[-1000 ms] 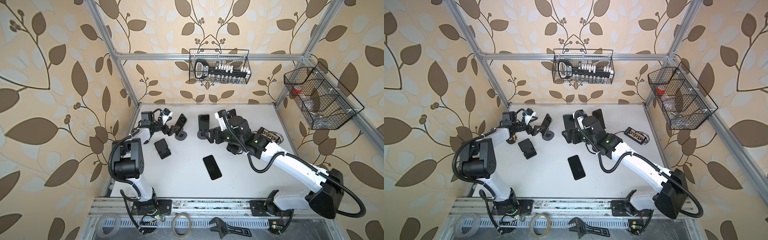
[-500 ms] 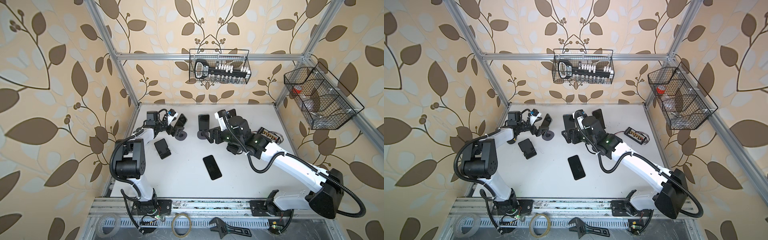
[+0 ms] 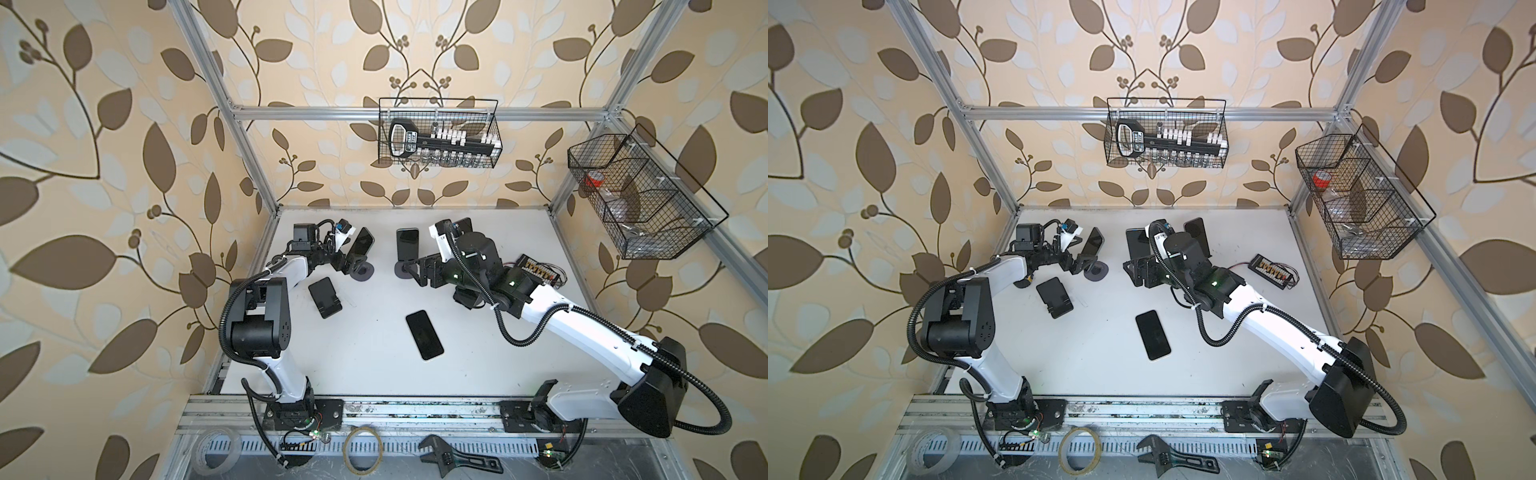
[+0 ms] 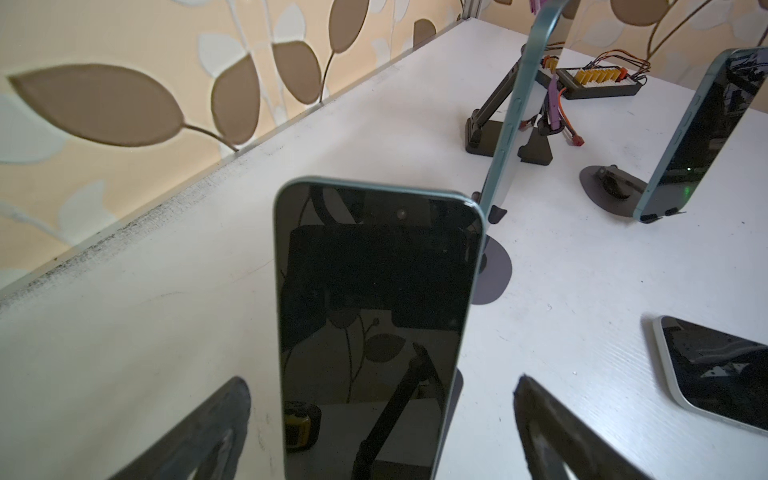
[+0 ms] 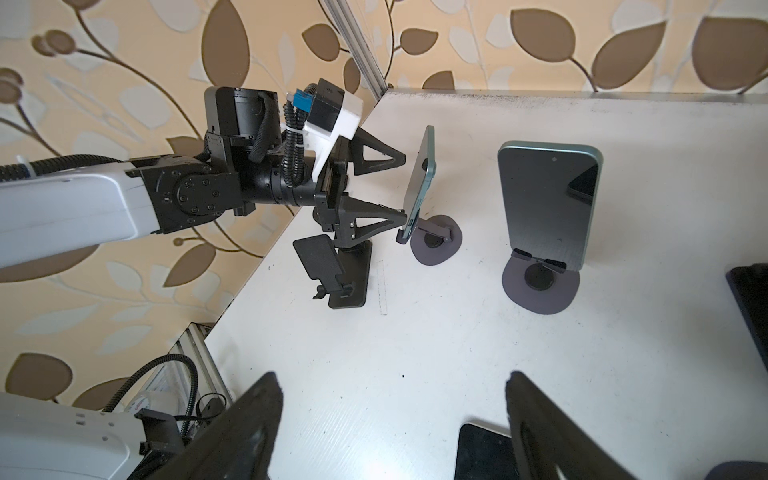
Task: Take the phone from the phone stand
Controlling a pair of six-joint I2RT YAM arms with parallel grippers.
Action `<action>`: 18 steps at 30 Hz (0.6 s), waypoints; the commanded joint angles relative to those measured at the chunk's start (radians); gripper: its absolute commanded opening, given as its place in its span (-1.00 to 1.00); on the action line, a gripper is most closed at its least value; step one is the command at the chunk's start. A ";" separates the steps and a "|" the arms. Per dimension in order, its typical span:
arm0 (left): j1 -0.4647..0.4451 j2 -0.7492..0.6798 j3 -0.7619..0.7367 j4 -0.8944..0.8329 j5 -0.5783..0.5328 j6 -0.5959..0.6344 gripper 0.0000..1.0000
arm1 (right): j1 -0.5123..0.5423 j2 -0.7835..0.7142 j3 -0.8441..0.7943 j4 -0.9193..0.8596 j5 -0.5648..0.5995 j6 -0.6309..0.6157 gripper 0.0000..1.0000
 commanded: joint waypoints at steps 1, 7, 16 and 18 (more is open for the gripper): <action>0.003 -0.036 0.042 -0.019 0.024 0.030 0.97 | 0.004 -0.003 -0.001 0.006 0.011 0.001 0.70; -0.014 -0.043 0.060 -0.003 0.038 0.016 0.97 | 0.005 0.000 0.000 0.006 0.009 -0.001 0.70; -0.058 -0.010 0.112 -0.062 0.038 0.036 0.97 | 0.004 0.008 0.008 0.006 0.007 -0.006 0.71; -0.070 -0.003 0.118 -0.072 0.016 0.043 0.97 | 0.005 0.007 0.006 0.006 0.008 -0.007 0.71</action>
